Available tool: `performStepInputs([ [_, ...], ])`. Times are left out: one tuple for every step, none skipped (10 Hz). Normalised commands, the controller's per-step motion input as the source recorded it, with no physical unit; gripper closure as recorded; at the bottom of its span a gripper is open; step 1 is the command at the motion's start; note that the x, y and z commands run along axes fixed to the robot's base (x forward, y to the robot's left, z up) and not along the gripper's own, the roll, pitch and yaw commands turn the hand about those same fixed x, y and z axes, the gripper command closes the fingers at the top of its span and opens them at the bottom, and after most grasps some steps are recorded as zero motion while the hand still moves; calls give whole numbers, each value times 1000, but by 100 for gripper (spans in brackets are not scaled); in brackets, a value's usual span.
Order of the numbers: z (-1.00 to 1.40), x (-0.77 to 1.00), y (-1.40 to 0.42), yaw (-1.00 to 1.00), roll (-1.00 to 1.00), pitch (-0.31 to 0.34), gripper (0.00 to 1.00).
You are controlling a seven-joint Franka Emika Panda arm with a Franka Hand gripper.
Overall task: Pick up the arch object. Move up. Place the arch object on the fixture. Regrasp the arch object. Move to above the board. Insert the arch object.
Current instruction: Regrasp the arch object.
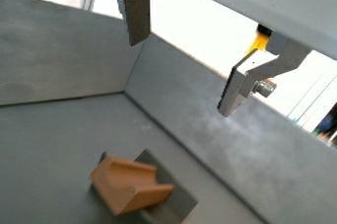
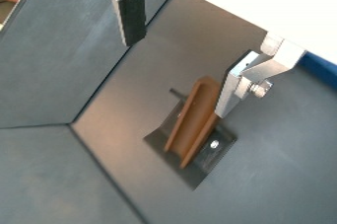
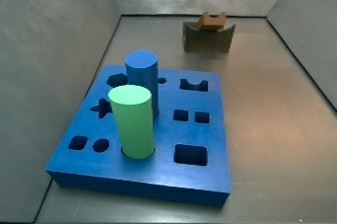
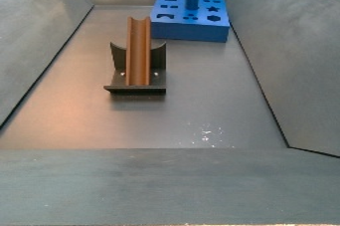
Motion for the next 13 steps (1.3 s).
performStepInputs([
  [-16,151,-53,139,1000,200,0],
  [-12,162,-56,164,1000,220,0],
  [-19,191,-58,201,841,214,0],
  [-16,214,-64,221,674,192,0],
  [-18,238,-65,236,510,168,0],
  [-13,271,-60,243,306,133,0],
  [-6,286,-53,247,211,100,0],
  [-10,284,-53,239,179,67,0],
  [-15,270,-57,228,175,46,0],
  [-20,259,-64,202,173,31,0],
  [-19,256,-64,180,173,26,0],
  [-19,256,-63,160,172,26,0],
  [-19,256,-61,139,172,27,0],
])
